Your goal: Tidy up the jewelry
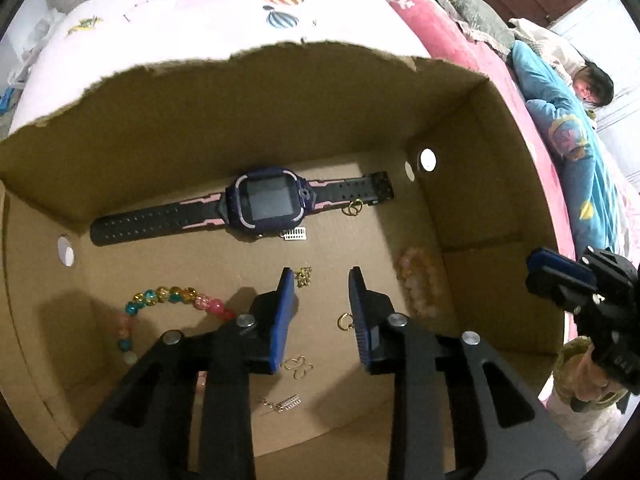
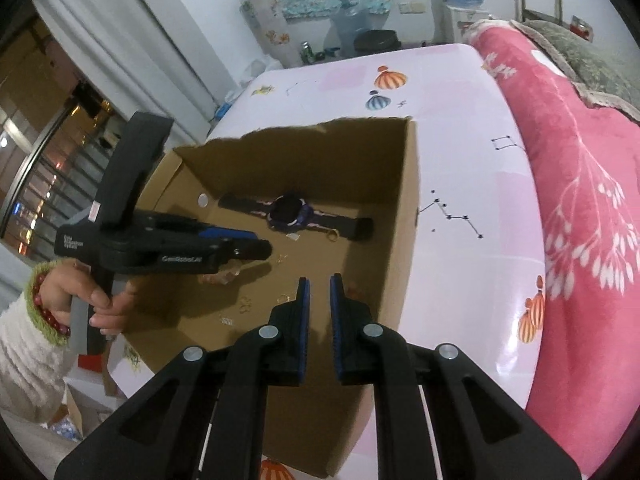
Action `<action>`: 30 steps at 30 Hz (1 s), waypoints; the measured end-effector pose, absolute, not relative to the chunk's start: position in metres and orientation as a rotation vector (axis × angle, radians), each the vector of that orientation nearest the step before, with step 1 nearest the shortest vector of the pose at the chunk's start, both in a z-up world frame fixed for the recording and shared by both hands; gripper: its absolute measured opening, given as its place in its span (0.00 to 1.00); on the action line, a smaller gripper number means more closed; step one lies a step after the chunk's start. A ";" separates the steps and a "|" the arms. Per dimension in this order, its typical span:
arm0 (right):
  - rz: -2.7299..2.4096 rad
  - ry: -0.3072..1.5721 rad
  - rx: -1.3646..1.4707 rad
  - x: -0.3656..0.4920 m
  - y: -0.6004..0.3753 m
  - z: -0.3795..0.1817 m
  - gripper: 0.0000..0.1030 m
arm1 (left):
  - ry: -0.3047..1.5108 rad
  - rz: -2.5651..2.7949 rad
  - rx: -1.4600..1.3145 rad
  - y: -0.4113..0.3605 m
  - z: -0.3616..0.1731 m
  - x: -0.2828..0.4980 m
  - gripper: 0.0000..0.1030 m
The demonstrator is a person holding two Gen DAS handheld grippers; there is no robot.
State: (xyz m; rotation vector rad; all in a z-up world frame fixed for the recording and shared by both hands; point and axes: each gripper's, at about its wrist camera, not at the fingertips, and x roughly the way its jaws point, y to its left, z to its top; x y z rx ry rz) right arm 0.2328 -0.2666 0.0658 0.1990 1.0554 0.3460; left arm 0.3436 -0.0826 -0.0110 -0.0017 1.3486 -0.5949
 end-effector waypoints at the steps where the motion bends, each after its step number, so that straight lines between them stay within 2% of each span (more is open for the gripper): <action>1: 0.342 1.053 0.207 0.234 -0.268 0.066 0.11 | 1.335 -0.592 0.003 -0.081 -0.008 0.342 0.29; 7: 0.333 0.997 0.265 0.219 -0.279 0.078 0.13 | 1.215 -0.594 0.004 -0.069 0.027 0.332 0.37; 9: 0.329 0.963 0.299 0.209 -0.284 0.087 0.20 | 1.146 -0.592 -0.002 -0.058 0.045 0.318 0.40; 17: 0.296 0.854 0.402 0.153 -0.290 0.104 0.50 | 0.874 -0.535 -0.067 0.003 0.110 0.229 0.77; 19: 0.284 0.851 0.407 0.140 -0.285 0.103 0.57 | 0.838 -0.498 -0.068 0.012 0.115 0.207 0.83; 20: 0.261 0.845 0.389 0.133 -0.280 0.103 0.61 | 0.823 -0.487 -0.063 0.016 0.116 0.199 0.83; 25: 0.129 0.841 0.358 0.125 -0.282 0.092 0.63 | 0.802 -0.353 -0.099 0.046 0.099 0.186 0.83; 30: 0.135 0.985 0.503 0.163 -0.301 0.048 0.63 | 0.944 -0.268 -0.259 0.077 0.044 0.223 0.83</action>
